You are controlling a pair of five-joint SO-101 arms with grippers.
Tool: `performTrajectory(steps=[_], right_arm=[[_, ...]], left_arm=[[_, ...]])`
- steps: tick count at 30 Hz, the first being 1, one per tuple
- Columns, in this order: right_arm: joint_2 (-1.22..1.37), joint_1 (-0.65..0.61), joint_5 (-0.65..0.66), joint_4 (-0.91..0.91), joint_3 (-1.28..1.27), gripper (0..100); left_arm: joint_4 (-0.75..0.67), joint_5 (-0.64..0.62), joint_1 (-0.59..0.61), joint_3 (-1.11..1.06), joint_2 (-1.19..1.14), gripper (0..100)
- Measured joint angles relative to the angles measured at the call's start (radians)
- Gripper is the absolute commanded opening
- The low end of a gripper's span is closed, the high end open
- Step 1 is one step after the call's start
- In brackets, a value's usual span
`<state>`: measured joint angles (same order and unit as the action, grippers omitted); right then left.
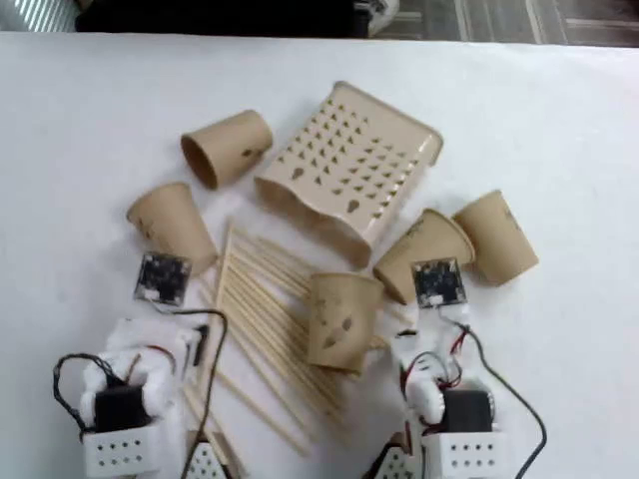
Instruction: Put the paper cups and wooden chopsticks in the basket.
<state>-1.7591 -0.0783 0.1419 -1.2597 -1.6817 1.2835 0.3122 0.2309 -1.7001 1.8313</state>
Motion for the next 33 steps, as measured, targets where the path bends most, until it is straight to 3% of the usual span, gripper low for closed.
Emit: performTrajectory(steps=[33], right_arm=[[-0.021, -0.012, -0.002, 0.000, 0.000, 1.9]], left_arm=[[0.000, 0.008, 0.000, 0.000, 0.000, 26]])
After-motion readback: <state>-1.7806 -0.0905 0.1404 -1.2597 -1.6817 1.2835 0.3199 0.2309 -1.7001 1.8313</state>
